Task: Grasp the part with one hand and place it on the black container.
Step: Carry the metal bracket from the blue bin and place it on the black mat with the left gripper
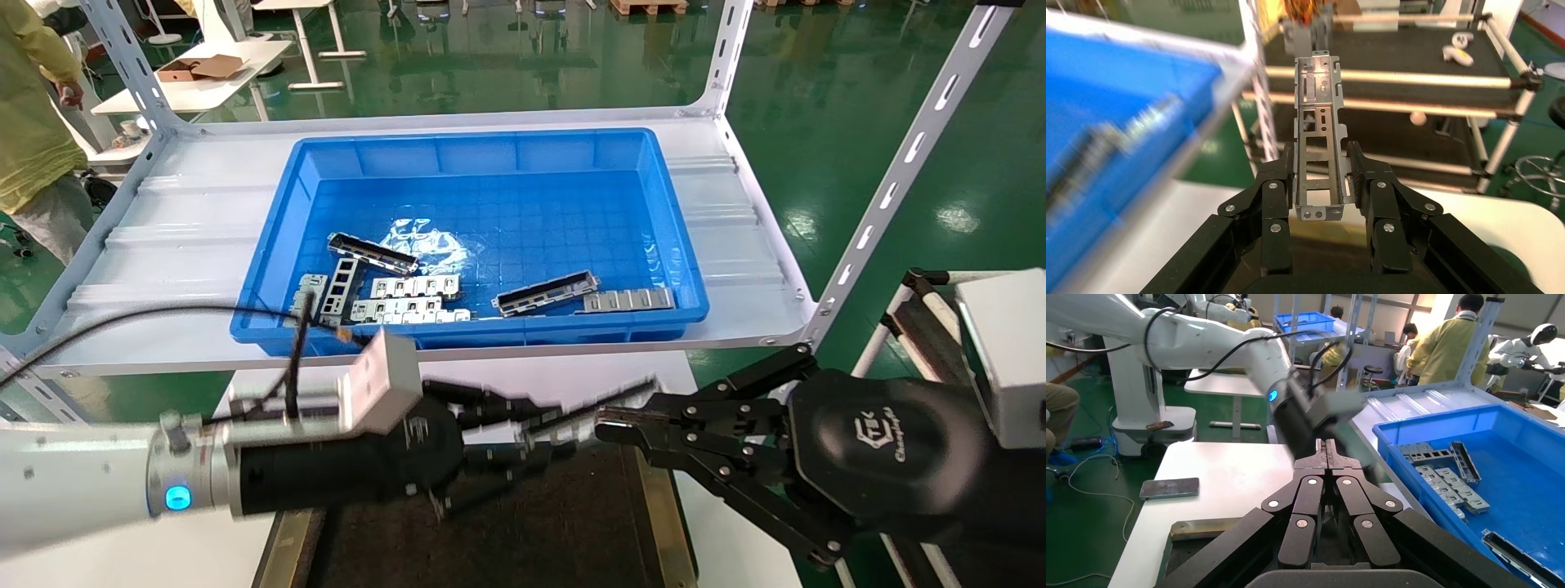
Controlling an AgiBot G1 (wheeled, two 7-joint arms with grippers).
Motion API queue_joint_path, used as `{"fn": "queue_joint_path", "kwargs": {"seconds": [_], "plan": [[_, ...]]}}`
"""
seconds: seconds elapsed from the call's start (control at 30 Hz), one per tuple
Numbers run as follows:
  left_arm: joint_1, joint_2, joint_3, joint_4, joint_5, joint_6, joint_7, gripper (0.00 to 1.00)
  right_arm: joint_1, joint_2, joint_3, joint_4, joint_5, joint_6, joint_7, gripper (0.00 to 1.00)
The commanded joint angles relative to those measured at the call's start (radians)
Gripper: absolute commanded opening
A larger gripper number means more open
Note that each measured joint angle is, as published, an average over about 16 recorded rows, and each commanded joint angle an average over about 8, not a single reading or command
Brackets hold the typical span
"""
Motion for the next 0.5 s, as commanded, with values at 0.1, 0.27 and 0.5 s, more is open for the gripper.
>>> {"fn": "queue_joint_path", "kwargs": {"seconds": [0.1, 0.27, 0.5], "plan": [[0.097, -0.045, 0.023, -0.128, 0.027, -0.102, -0.062, 0.0, 0.0, 0.0, 0.0, 0.0, 0.0, 0.0, 0.0, 0.0], [0.196, -0.055, 0.055, -0.202, 0.065, -0.249, -0.132, 0.0, 0.0, 0.0, 0.0, 0.0, 0.0, 0.0, 0.0, 0.0], [0.296, -0.026, 0.098, -0.212, 0.113, -0.446, -0.22, 0.0, 0.0, 0.0, 0.0, 0.0, 0.0, 0.0, 0.0, 0.0]]}}
